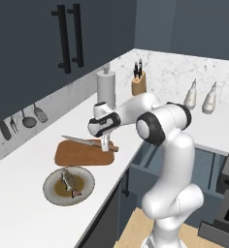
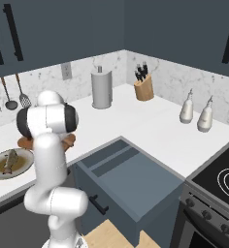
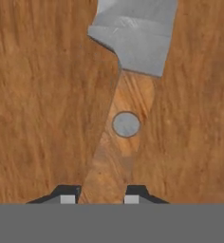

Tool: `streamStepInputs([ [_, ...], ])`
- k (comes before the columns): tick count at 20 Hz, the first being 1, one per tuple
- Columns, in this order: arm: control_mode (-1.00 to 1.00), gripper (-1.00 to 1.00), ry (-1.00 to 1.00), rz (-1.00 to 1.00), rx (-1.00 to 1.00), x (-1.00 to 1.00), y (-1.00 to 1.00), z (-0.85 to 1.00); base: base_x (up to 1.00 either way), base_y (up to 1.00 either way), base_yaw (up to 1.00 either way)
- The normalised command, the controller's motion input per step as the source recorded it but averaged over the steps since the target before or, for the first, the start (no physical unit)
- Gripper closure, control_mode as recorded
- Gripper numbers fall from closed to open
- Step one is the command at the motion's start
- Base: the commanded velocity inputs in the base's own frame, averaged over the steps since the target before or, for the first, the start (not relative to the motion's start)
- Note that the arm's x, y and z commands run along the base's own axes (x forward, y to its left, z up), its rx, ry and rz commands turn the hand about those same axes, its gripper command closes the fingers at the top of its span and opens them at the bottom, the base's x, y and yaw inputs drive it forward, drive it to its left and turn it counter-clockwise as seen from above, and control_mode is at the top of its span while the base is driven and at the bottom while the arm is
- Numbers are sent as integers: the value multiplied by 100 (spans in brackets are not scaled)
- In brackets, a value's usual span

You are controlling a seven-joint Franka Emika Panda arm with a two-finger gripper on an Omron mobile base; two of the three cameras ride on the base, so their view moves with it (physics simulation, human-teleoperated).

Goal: Pick up the knife from the drawer and place it on the cutting board. Then place the meat from the plate to the cutting board.

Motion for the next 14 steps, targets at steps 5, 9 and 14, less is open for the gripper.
streamStepInputs([
  [5, -100, 100, 1, 0, -2, 8, 40, -8, 0, 0, 0],
  [9, -100, -100, 0, 0, 0, -17, 0, -2, 0, 0, 0],
  [14, -100, -100, -3, 0, 10, -82, -11, 32, 0, 0, 0],
])
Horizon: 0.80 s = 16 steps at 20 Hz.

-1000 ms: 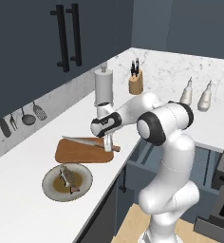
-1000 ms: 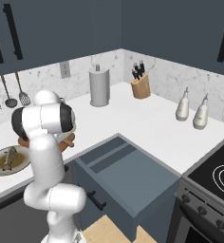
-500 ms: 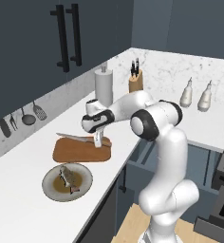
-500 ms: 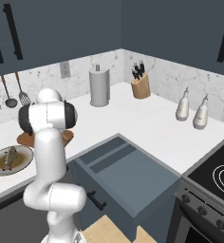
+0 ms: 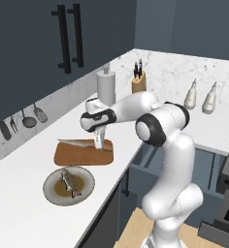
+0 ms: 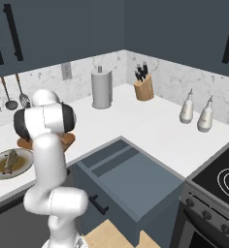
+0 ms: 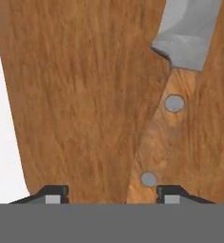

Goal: Pick up the knife from the drawer and place it on the cutting board. Then place the meat from the plate to the cutting board.

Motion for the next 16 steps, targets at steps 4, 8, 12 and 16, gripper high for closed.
streamStepInputs([
  [4, -100, -100, -17, -3, 16, -100, 16, 1, 0, 0, 0],
  [8, -100, -100, -14, -14, 14, -100, 25, 29, 0, 0, 0],
  [12, -100, -100, -4, -34, 11, -100, 37, 66, 0, 0, 0],
  [16, -100, -100, 7, -50, 6, -96, 90, 5, 0, 0, 0],
])
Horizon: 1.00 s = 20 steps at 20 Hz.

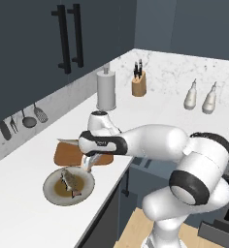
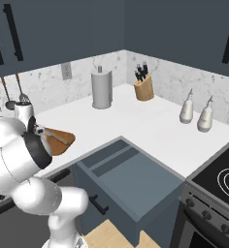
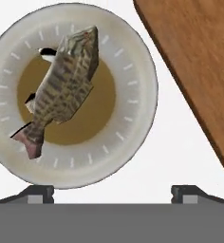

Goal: Pick up the knife from the drawer and place it on the cutting board. Then place the meat from the plate to the cutting board.

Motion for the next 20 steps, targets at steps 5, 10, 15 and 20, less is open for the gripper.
streamStepInputs([
  [5, -100, -100, 1, -52, 0, -60, 88, 1, 0, 0, 0],
  [10, -100, -100, 8, -41, -7, 5, 70, 1, 0, 0, 0],
  [15, -100, -100, 11, -30, -8, 23, 43, -3, 0, 0, 0],
  [20, -100, -100, 2, -20, -3, 11, 19, -11, 0, 0, 0],
])
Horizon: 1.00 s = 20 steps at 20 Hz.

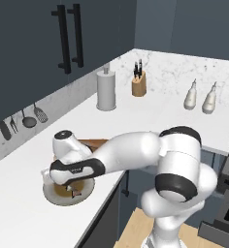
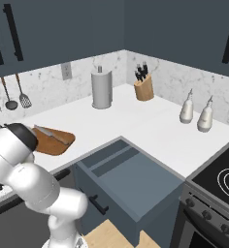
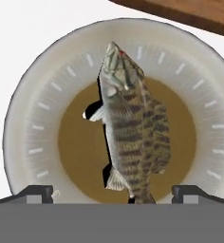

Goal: Pick up the knife from the drawer and place it on the cutting board. Then place the meat from the plate to the cutting board.

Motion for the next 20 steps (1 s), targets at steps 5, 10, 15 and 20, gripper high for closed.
streamStepInputs([
  [5, -100, -100, 0, -11, 0, -11, -22, -10, 0, 0, 0],
  [10, -100, -100, -2, -5, 0, -29, -41, 0, 0, 0, 0],
  [15, -100, -100, 0, 0, 0, 0, -27, -18, 0, 0, 0],
  [20, -100, -100, 0, 0, 0, 20, 2, -38, 0, 0, 0],
])
